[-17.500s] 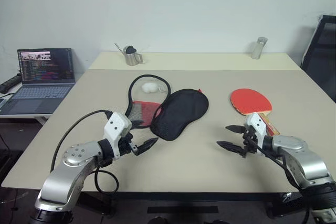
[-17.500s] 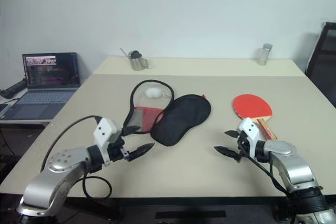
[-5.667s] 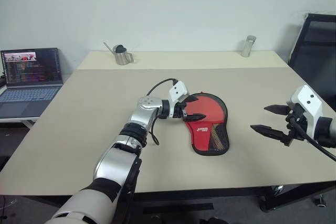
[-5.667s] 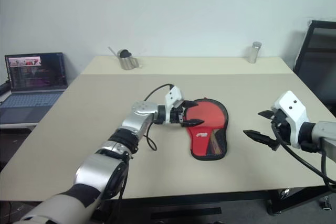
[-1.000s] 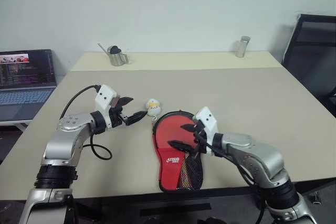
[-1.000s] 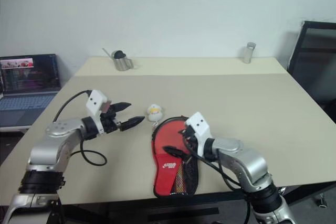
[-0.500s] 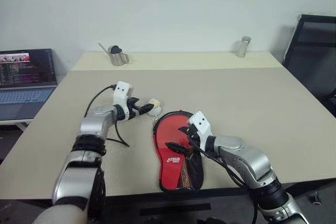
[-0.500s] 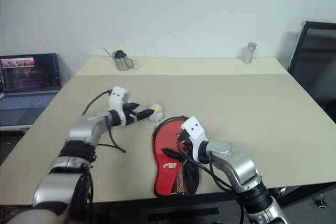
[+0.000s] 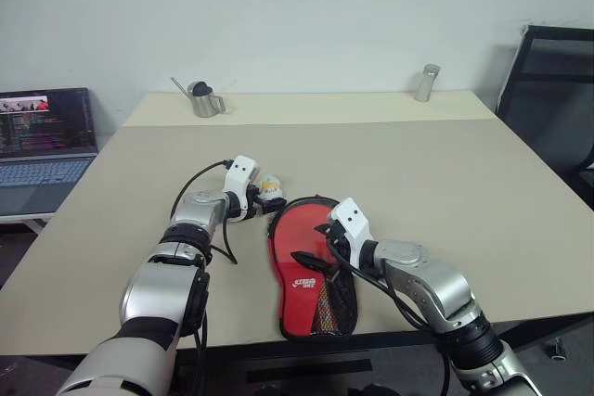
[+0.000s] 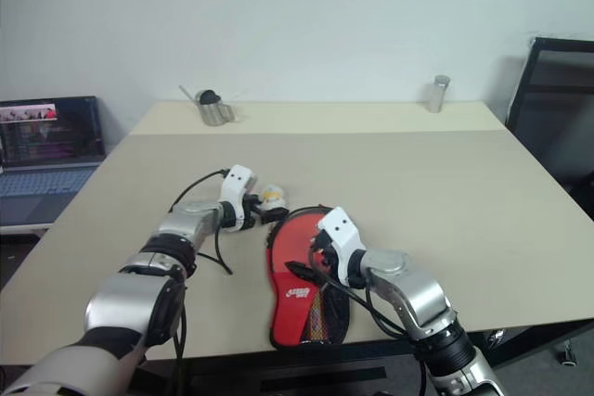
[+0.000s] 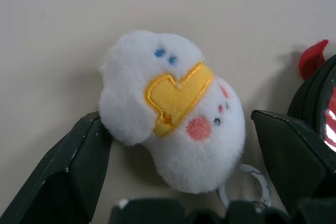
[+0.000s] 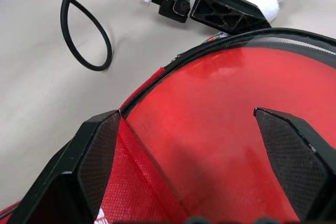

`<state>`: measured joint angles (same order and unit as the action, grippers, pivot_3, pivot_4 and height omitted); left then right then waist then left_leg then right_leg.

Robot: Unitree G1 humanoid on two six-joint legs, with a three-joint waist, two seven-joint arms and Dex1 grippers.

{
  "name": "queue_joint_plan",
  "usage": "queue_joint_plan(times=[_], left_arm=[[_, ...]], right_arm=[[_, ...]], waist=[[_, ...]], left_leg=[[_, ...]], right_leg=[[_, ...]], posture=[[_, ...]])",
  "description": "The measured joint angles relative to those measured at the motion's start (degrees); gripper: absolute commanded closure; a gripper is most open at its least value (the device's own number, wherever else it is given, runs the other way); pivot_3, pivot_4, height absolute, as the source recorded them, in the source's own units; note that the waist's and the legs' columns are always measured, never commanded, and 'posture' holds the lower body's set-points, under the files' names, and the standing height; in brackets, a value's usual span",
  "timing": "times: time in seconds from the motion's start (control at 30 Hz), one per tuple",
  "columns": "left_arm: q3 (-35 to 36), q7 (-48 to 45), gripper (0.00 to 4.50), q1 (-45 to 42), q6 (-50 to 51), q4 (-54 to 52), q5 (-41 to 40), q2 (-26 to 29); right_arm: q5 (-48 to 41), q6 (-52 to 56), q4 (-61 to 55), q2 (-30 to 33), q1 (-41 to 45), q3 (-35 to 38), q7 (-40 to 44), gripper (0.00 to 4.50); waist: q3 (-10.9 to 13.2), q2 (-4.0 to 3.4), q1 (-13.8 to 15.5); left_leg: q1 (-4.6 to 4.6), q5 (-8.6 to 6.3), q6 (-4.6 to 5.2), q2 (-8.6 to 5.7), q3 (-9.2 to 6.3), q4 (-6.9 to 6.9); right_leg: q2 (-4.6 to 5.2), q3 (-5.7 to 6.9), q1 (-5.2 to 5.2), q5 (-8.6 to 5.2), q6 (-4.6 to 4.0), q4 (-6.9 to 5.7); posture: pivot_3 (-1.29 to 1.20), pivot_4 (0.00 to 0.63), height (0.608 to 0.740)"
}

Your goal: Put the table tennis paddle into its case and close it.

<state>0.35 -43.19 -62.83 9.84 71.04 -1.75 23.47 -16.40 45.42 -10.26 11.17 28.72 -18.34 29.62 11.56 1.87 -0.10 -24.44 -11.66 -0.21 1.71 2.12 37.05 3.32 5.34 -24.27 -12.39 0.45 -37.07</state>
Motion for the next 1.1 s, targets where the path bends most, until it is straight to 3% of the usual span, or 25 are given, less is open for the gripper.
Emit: queue_joint_plan(times=[0.27,0.37,0.8,0.93,1.1], left_arm=[[2.6,0.8,3.43,0.4,-0.5,0.8,-0.5,-0.2],[4.1,0.0,4.30,1.1,-0.5,0.5,-1.6,-0.3],[1.5,-4.1,4.40,3.2,-2.3,-8.5,-0.8,-0.7],[-0.8,-4.7,4.40,-0.8,-5.5,-6.4,1.7,-2.1],[-4.0,1.0,4.40,-6.8,-12.6,0.3,7.1,-3.6]], right_arm=[[2.1,-1.7,1.5,-1.5,0.1,0.8,-3.1,0.00],[2.3,-2.0,2.6,-2.1,1.1,0.7,-2.9,0.00],[8.7,-3.6,10.1,-1.4,4.1,-3.8,-1.4,0.00],[9.6,-2.8,10.0,-1.6,4.0,-4.2,-1.6,0.00],[9.8,-1.4,9.1,-2.6,3.3,-3.4,-2.6,0.00]], waist=[[0.0,0.00,0.0],[0.0,0.00,0.0],[-0.1,0.12,0.0],[-0.2,0.27,0.2],[-0.2,0.30,0.1]], left_leg=[[0.00,0.00,0.00,0.00,0.00,-0.01],[0.00,0.00,0.00,0.00,0.00,0.00],[0.10,0.01,-0.01,0.00,-0.01,0.01],[0.09,0.01,-0.01,0.00,-0.03,0.03],[0.10,0.01,-0.01,-0.01,-0.01,0.01]], right_leg=[[0.01,0.00,0.00,0.00,0.00,0.01],[0.01,0.02,0.00,0.00,0.00,-0.02],[0.01,0.01,0.11,0.01,-0.01,-0.04],[0.01,0.01,0.12,0.01,-0.01,-0.04],[0.01,0.00,0.13,0.00,0.00,-0.03]], posture=[[0.00,0.150,0.740],[0.00,0.150,0.740],[0.00,0.150,0.740],[0.00,0.150,0.740],[0.00,0.150,0.740]])
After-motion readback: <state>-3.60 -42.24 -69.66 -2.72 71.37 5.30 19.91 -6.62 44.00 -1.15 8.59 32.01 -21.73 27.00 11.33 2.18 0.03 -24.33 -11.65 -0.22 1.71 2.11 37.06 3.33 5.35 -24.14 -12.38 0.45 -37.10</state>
